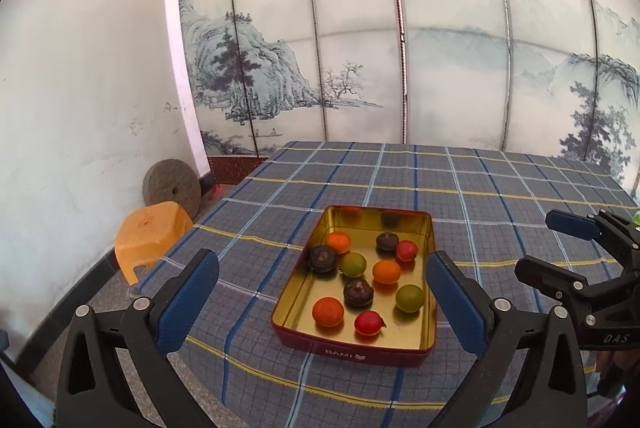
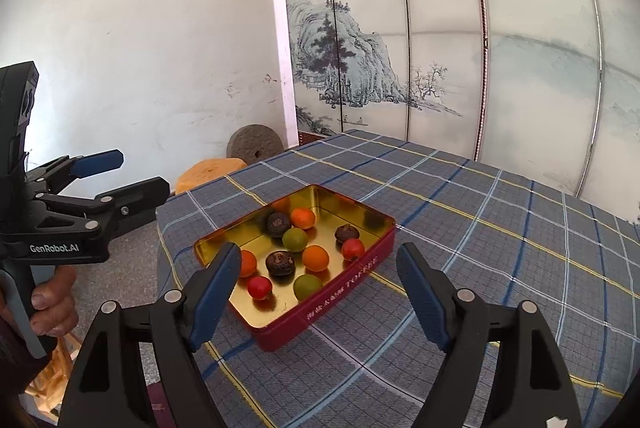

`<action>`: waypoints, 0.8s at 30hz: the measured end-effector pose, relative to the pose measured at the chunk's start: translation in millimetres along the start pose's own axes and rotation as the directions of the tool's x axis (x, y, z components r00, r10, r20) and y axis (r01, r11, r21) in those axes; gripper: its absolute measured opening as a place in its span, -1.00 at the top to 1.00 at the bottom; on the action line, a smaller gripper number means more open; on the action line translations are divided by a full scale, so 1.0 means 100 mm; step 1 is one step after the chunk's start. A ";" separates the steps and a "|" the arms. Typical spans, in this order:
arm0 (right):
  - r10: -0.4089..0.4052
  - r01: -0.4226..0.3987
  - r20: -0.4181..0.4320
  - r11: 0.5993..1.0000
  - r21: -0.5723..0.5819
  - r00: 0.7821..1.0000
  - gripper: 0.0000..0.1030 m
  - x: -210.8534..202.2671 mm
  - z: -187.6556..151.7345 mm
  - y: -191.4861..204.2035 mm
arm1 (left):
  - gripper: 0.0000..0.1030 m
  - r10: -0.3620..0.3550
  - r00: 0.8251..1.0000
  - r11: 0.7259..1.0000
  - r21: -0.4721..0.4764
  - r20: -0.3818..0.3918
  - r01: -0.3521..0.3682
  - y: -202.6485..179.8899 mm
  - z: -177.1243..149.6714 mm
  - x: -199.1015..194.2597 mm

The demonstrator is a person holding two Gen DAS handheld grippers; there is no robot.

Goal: Organize fruits

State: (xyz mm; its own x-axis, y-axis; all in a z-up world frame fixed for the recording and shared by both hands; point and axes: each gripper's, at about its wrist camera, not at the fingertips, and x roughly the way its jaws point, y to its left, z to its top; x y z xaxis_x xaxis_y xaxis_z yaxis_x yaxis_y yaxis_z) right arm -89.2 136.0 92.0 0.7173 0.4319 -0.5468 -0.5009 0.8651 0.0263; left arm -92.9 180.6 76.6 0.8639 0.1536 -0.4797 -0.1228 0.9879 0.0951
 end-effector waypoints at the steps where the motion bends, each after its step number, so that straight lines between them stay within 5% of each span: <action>1: -0.003 0.003 -0.005 1.000 0.006 1.000 -0.54 0.00 -0.02 -0.04 | -0.99 -0.008 1.000 1.000 0.004 -0.009 0.008 -0.02 0.00 0.02; 7: -0.036 0.040 -0.062 0.997 0.061 0.997 -0.55 0.06 -0.18 -0.44 | -0.99 -0.042 0.998 0.999 0.022 -0.053 0.044 -0.19 0.00 0.12; 12: -0.174 0.184 -0.156 0.982 0.050 0.972 -0.55 0.13 -0.43 -1.11 | -0.99 -0.040 0.998 0.999 0.034 -0.043 0.041 -0.32 0.05 0.15; 19: -0.353 0.418 -0.352 0.899 0.127 0.867 -0.55 0.13 -0.88 -2.52 | -0.99 -0.030 0.998 0.998 0.059 -0.050 0.033 -0.53 0.16 0.18; 24: -0.371 0.492 -0.456 0.852 0.179 0.809 -0.56 0.14 -1.13 -3.26 | -0.99 -0.015 0.996 0.997 0.078 -0.083 0.022 -0.69 0.22 0.25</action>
State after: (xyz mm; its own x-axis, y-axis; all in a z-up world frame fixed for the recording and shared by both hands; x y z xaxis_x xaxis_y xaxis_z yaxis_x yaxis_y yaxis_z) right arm 29.6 -168.5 -18.8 0.5454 -0.0879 -0.8336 0.0128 0.9952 -0.0965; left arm -52.0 116.2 76.7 0.8221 0.1398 -0.5520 -0.0655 0.9862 0.1521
